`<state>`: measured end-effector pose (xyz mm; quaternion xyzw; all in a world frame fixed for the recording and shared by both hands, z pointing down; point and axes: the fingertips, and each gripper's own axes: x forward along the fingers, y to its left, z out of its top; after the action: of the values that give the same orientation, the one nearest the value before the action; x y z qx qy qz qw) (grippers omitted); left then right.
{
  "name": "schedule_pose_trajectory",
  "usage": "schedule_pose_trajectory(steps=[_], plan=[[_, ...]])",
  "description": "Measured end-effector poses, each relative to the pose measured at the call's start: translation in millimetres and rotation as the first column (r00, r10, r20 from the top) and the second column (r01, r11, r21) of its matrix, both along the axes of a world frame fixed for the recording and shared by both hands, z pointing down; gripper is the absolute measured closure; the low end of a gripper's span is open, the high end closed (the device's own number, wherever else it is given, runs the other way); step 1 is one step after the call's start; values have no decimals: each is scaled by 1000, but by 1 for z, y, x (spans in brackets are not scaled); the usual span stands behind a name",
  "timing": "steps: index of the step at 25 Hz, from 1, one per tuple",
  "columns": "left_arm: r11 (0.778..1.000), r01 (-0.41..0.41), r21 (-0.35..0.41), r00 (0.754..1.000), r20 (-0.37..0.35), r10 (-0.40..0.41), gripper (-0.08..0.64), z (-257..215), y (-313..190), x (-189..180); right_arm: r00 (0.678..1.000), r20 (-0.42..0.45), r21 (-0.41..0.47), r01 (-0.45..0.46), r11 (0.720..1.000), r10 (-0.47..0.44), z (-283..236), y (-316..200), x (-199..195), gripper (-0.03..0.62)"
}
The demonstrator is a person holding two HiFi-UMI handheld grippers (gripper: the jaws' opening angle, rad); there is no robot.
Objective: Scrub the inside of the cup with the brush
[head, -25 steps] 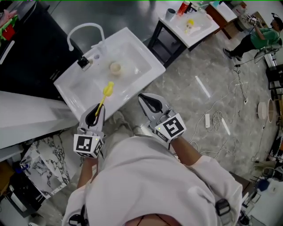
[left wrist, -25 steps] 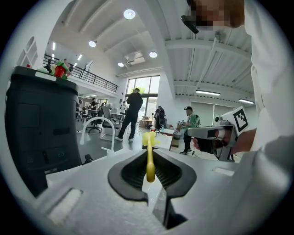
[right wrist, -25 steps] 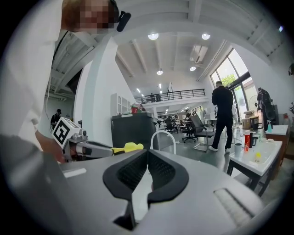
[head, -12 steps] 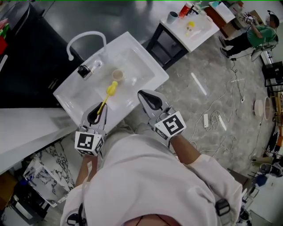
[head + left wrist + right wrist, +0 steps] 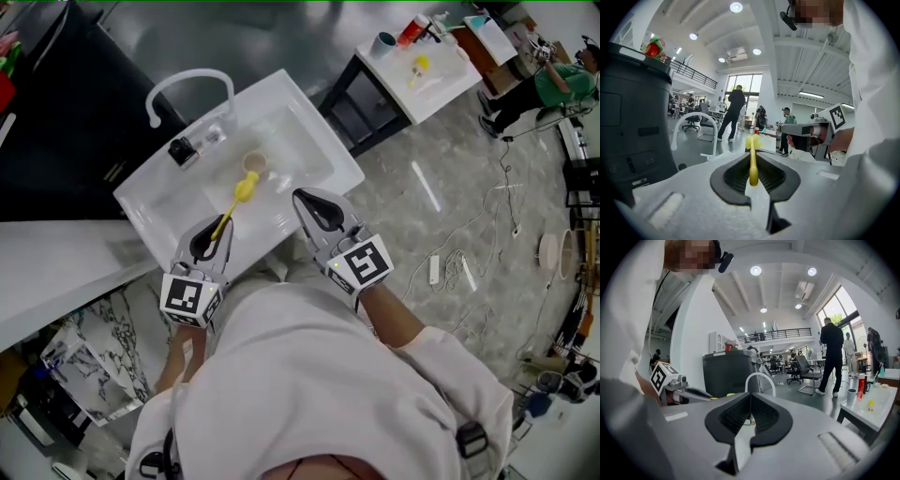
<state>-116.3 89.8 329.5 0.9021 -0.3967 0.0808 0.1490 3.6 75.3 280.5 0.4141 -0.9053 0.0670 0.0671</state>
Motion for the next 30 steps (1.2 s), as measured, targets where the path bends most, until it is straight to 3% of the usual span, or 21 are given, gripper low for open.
schedule_pose_trajectory(steps=[8, 18, 30], plan=[[997, 77, -23, 997, 31, -77, 520, 2, -18, 22, 995, -17, -27, 95, 995, -95, 16, -36, 22, 567], [987, 157, -36, 987, 49, -155, 520, 5, -36, 29, 973, -44, -25, 227, 974, -228, 30, -61, 25, 442], [978, 203, -46, 978, 55, -200, 520, 10, -51, 31, 936, -119, -24, 332, 943, -332, 45, -77, 22, 385]])
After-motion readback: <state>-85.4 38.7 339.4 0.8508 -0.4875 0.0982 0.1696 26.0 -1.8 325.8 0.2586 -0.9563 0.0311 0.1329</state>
